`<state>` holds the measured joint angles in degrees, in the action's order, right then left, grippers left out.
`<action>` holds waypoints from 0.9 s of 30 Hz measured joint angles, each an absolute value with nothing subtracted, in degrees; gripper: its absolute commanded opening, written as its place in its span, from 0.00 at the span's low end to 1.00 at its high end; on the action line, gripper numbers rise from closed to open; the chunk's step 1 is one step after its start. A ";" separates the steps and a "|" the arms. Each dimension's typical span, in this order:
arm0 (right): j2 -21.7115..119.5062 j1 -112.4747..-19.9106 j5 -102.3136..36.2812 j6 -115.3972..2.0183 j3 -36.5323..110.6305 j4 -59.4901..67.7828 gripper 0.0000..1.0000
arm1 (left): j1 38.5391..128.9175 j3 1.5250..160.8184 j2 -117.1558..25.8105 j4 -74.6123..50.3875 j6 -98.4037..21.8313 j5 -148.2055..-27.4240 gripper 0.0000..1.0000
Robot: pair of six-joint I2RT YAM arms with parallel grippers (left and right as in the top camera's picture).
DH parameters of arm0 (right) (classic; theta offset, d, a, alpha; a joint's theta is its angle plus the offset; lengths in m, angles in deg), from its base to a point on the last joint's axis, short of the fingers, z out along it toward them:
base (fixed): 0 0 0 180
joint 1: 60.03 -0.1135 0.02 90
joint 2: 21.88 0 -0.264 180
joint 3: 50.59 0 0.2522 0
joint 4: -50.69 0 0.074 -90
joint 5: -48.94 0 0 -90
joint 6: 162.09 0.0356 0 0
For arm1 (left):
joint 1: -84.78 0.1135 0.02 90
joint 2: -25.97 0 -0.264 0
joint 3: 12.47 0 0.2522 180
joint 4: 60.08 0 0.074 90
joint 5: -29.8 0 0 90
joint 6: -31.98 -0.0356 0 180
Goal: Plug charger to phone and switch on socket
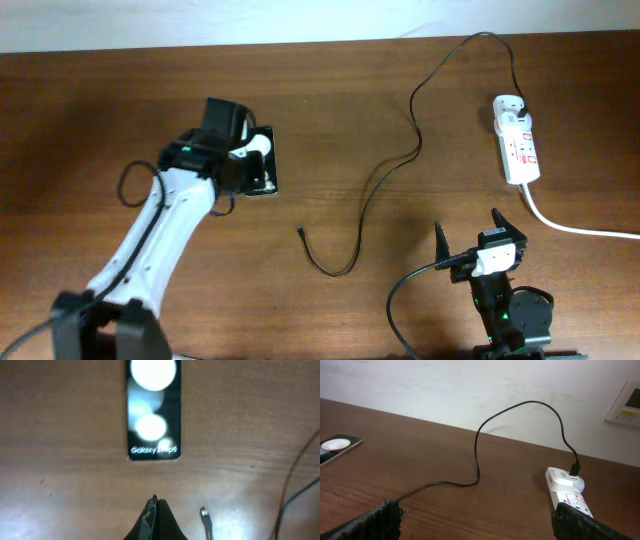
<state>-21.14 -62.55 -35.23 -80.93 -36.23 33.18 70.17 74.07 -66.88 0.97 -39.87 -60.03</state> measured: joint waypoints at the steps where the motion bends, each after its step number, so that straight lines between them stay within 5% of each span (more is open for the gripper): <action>1: -21.14 -62.55 -35.23 -80.91 -36.23 33.18 0.99 | 69.58 74.07 -67.93 -0.45 -39.81 -59.36 0.12; 4: -21.19 -62.55 -35.23 -80.91 -36.23 33.21 0.99 | 67.89 74.07 -71.96 -6.20 -39.59 -57.48 0.33; 5: -21.19 -62.55 -35.23 -80.93 -36.23 33.21 0.99 | 67.78 74.07 -72.92 -7.71 -39.72 -57.15 0.46; 6: -21.19 -62.55 -35.26 -80.93 -36.23 33.18 0.99 | 67.70 74.07 -74.10 -9.54 -39.24 -56.91 0.71; 8: -21.19 -62.55 -35.23 -80.93 -36.23 33.21 0.99 | 67.70 74.07 -76.61 -11.64 -39.43 -56.67 0.88; 13: -21.19 -62.55 -35.23 -80.91 -36.23 33.21 0.99 | 67.70 74.07 -81.35 -15.90 -42.06 -56.47 0.99; 27: -21.19 -62.55 -35.23 -80.91 -36.23 33.21 0.99 | 67.59 74.81 -88.79 -18.75 -44.09 -53.96 1.00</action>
<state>-21.19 -62.55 -35.23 -80.91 -36.23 33.21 67.59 74.81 -88.79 -18.75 -44.09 -53.96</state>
